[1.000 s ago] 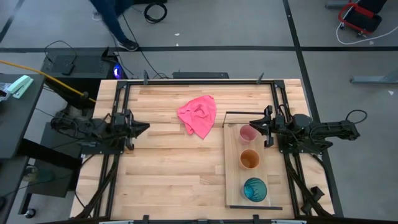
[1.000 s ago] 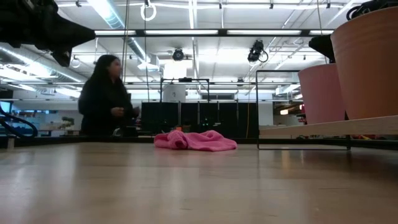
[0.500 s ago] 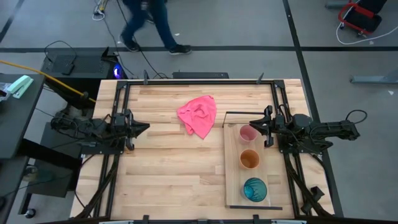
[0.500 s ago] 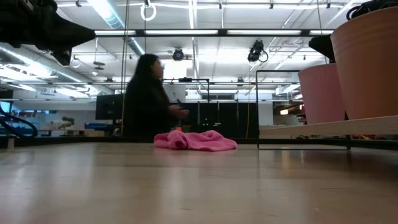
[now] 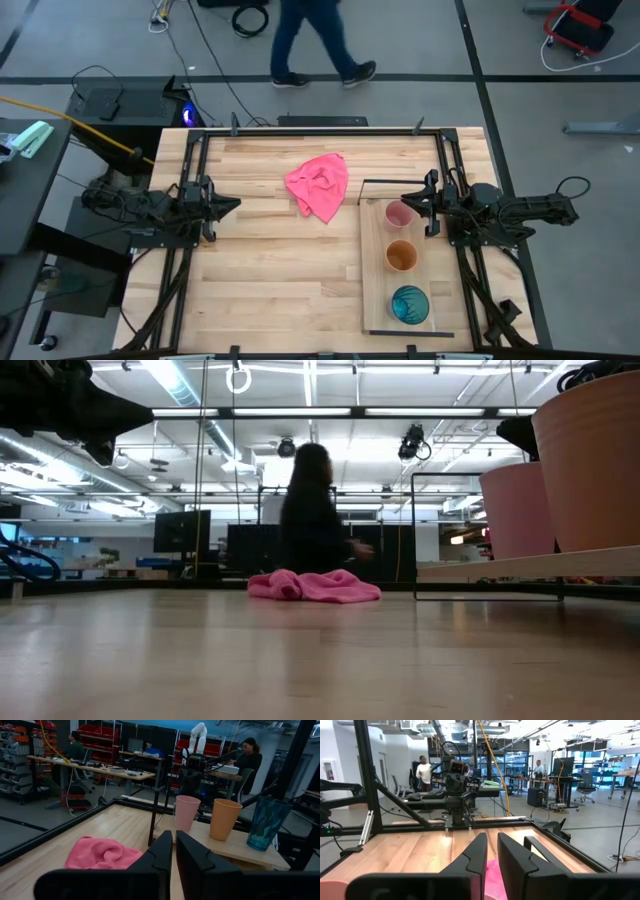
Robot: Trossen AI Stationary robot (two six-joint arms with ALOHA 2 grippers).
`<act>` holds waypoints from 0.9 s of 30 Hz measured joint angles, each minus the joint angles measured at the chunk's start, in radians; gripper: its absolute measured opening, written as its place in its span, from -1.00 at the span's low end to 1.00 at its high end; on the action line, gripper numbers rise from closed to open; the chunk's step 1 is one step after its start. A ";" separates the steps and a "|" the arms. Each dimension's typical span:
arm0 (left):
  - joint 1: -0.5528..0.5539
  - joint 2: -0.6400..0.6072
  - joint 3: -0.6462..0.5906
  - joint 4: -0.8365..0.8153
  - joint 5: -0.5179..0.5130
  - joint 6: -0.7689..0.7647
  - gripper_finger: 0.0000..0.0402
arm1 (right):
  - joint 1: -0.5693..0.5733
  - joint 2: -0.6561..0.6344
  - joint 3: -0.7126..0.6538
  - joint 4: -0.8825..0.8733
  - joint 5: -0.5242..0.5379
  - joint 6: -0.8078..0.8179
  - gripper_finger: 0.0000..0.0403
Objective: Stack small to large cups/mugs on shelf
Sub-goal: Return to Home Position
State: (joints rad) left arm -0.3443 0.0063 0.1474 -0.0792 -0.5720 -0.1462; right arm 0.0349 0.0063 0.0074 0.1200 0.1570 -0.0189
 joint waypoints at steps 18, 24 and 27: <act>0.000 0.000 0.000 0.000 0.000 0.000 -0.82 | 0.000 0.000 0.000 0.000 0.000 0.000 -0.74; 0.000 0.000 0.000 0.000 0.000 0.000 -0.85 | 0.000 0.000 0.000 0.000 0.000 0.000 -0.74; 0.000 0.000 0.000 0.000 0.000 0.000 -0.84 | 0.000 0.000 0.000 0.000 0.000 0.000 -0.74</act>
State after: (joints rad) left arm -0.3443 0.0063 0.1474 -0.0791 -0.5720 -0.1459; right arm 0.0349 0.0063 0.0074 0.1200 0.1569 -0.0189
